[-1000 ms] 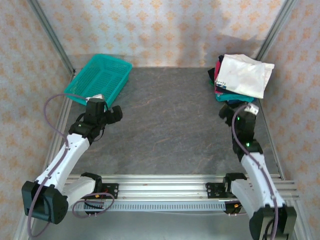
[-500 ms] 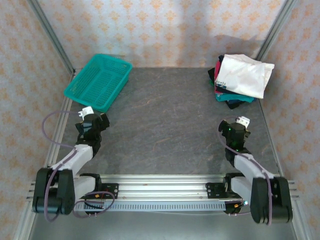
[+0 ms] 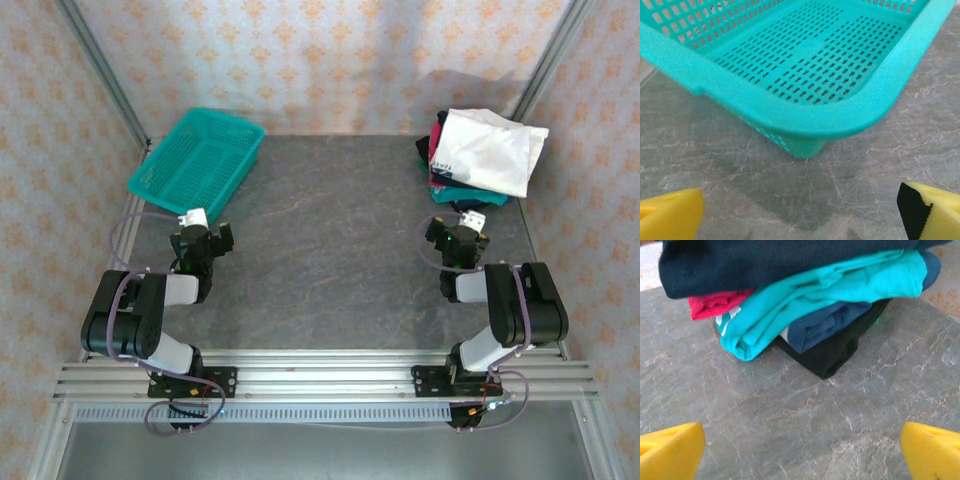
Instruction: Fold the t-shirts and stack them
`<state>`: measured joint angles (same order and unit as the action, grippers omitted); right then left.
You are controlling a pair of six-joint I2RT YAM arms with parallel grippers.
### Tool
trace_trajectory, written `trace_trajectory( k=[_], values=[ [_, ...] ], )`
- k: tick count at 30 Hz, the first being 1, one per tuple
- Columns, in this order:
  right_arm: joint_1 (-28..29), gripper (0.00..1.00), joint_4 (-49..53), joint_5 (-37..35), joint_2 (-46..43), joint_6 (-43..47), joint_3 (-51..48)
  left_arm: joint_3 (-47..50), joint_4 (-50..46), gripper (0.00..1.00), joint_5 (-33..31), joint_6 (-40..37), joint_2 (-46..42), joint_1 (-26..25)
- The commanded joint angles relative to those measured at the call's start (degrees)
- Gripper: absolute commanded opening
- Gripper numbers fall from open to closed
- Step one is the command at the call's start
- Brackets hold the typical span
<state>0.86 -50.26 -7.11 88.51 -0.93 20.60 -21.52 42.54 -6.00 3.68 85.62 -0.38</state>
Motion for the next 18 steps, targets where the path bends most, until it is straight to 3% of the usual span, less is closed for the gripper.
trace_trajectory(
  k=[1,3,6,18],
  values=[
    [0.28,0.99,-5.92,-0.97,0.51,1.09,-0.73,-1.61,2.41,1.0,0.43,-2.12,-0.13,-0.48],
    [0.24,0.99,-2.17,-3.33,-1.44,-0.11,-0.58,-1.74,1.9,1.0,0.11,-2.23,-0.17,-0.73],
    [0.35,0.99,-6.56,-3.37,-0.15,0.29,-1.62,-1.65,2.19,1.0,-0.06,-2.42,-0.09,-0.84],
    [0.3,0.99,-5.61,-3.34,-0.36,0.23,-1.44,-1.77,1.86,1.0,-0.22,-2.54,-0.15,-1.0]
  ],
)
